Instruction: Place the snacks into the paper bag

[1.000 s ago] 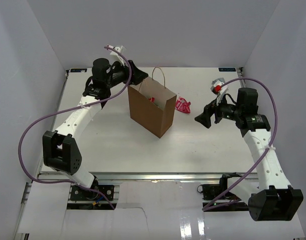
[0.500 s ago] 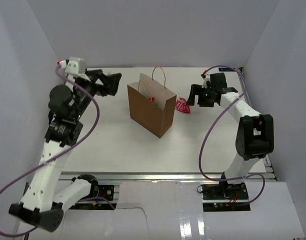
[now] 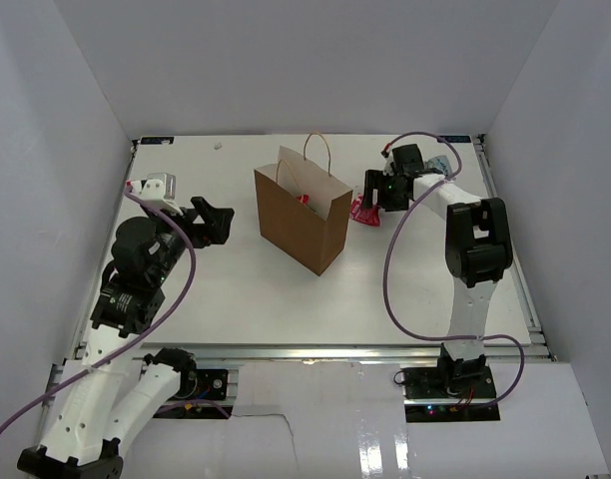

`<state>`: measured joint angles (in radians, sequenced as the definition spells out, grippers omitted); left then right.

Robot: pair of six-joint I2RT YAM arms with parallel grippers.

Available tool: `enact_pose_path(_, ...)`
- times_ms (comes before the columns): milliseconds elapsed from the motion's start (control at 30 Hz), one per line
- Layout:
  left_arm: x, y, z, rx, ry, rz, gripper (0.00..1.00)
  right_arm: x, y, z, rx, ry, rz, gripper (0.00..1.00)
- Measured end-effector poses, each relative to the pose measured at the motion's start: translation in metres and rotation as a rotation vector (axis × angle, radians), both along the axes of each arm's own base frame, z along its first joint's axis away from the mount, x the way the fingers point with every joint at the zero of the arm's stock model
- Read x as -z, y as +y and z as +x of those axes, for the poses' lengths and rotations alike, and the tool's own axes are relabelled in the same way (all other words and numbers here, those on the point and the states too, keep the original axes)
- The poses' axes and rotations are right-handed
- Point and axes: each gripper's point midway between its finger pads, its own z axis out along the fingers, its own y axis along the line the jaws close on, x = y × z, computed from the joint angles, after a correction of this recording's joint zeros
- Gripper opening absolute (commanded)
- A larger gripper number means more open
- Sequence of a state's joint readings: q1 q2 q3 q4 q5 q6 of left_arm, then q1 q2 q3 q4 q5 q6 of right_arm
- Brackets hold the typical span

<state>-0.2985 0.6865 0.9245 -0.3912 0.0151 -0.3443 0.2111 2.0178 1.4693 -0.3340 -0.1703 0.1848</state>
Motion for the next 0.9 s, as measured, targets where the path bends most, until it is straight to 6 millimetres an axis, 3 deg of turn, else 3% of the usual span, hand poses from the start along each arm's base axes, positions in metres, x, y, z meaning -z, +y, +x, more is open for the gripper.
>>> enact_pose_path(133, 0.006, -0.004, 0.003, 0.013, 0.029, -0.011, 0.98, 0.021, 0.003, 0.013, 0.008, 0.018, -0.017, 0.69)
enact_pose_path(267, 0.013, -0.010, 0.007, 0.028, 0.062, -0.024, 0.98, 0.020, 0.004, 0.026, 0.021, -0.005, -0.016, 0.47)
enact_pose_path(500, 0.025, -0.018, 0.015, 0.056, 0.105, -0.020, 0.98, 0.022, 0.004, 0.024, 0.038, 0.010, 0.003, 0.12)
enact_pose_path(633, 0.029, -0.020, 0.020, 0.061, 0.118, -0.016, 0.98, 0.010, -0.002, 0.014, 0.021, -0.005, 0.010, 0.08)
enact_pose_path(700, 0.028, -0.021, 0.020, 0.065, 0.112, -0.019, 0.98, -0.008, -0.008, 0.009, 0.007, -0.038, 0.012, 0.08)
enact_pose_path(767, 0.024, -0.021, 0.020, 0.066, 0.098, -0.023, 0.98, -0.038, -0.015, 0.005, -0.013, -0.105, 0.017, 0.08)
enact_pose_path(833, 0.022, -0.020, 0.017, 0.067, 0.081, -0.029, 0.98, -0.089, -0.020, 0.007, -0.061, -0.251, 0.012, 0.08)
enact_pose_path(900, 0.021, -0.019, 0.013, 0.067, 0.065, -0.034, 0.98, -0.156, -0.023, 0.003, -0.118, -0.444, 0.008, 0.08)
